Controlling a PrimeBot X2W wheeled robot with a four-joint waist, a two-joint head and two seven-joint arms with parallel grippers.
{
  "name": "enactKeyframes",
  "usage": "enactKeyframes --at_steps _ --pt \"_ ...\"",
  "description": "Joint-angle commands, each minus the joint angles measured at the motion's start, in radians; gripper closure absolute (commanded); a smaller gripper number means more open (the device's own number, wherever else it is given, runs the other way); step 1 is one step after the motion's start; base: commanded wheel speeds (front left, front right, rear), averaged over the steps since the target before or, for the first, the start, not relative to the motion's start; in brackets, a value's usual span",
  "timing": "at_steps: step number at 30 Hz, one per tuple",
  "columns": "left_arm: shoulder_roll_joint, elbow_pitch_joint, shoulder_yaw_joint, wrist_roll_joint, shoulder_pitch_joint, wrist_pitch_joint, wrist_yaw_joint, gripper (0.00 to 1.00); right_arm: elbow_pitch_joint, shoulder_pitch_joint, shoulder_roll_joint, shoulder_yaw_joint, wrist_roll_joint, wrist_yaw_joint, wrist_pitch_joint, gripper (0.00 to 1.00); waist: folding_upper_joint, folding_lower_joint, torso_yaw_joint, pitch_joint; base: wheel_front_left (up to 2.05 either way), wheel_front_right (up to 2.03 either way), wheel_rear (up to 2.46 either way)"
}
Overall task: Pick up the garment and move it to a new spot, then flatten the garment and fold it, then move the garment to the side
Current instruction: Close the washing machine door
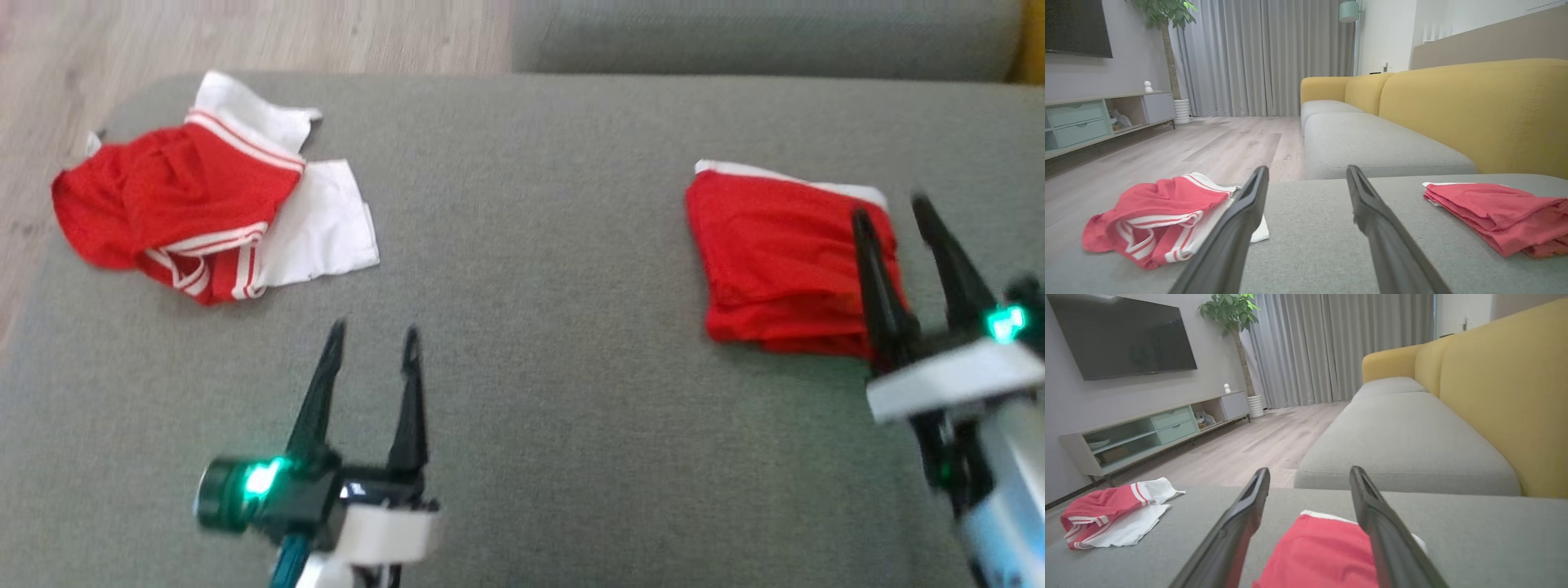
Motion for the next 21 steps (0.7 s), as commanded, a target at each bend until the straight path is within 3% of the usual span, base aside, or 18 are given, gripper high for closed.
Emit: enactKeyframes --at_steps 1,9,21 --pt "-0.003 -0.038 0.042 0.006 0.003 -0.005 0.009 0.0 -0.032 0.037 0.0 -0.007 -0.014 -0.001 -0.01 0.0 -0.0001 0.0001 -0.017 -0.027 0.0 0.0 0.0" --pt "-0.003 -0.085 0.088 0.025 0.161 -0.005 0.018 0.0 -0.198 0.303 0.125 -0.222 -0.148 -0.001 -0.014 0.0 -0.0001 0.0001 -0.052 -0.091 0.0 0.0 0.0" --pt "-0.003 -0.119 0.096 0.036 0.229 -0.005 0.046 0.0 -0.227 0.43 0.167 -0.237 -0.262 -0.001 -0.015 0.0 -0.0001 0.0001 -0.052 -0.127 0.0 0.0 0.0"
